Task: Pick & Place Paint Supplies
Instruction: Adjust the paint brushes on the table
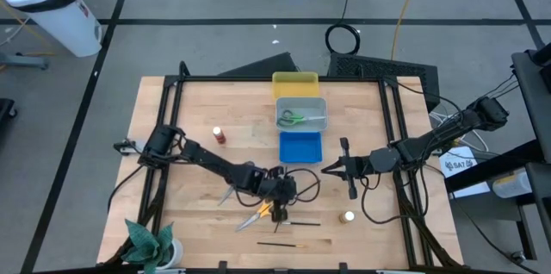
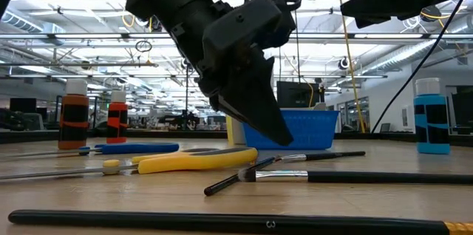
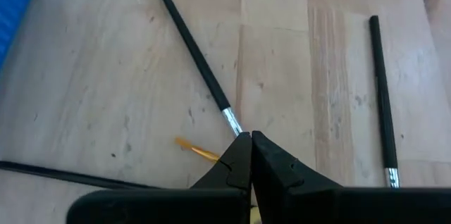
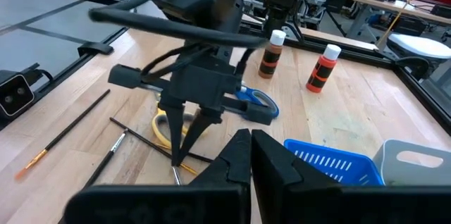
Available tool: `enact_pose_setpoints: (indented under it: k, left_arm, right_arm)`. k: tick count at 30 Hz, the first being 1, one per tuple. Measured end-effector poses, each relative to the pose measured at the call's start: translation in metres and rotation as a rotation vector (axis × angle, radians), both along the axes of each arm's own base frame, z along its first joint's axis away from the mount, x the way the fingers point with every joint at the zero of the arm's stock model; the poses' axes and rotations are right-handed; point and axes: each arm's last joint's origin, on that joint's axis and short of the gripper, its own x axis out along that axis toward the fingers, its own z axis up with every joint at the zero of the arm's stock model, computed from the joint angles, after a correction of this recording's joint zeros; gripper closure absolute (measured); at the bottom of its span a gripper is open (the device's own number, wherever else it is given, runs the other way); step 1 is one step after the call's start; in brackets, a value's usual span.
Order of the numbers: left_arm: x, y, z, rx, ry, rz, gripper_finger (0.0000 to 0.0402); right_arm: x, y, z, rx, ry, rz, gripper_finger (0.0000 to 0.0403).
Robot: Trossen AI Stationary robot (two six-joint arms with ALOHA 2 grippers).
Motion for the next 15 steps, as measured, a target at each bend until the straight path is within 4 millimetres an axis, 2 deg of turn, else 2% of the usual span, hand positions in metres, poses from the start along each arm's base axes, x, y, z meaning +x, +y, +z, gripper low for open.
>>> enact_pose_setpoints:
  k: [15]
  left_arm:
    - [-0.0002,-0.001,0.0003,0.007,-0.011,0.068,0.0394]
  right_arm:
    - [0.0,0.0,0.0,0.0,0.0,0.0,0.0403]
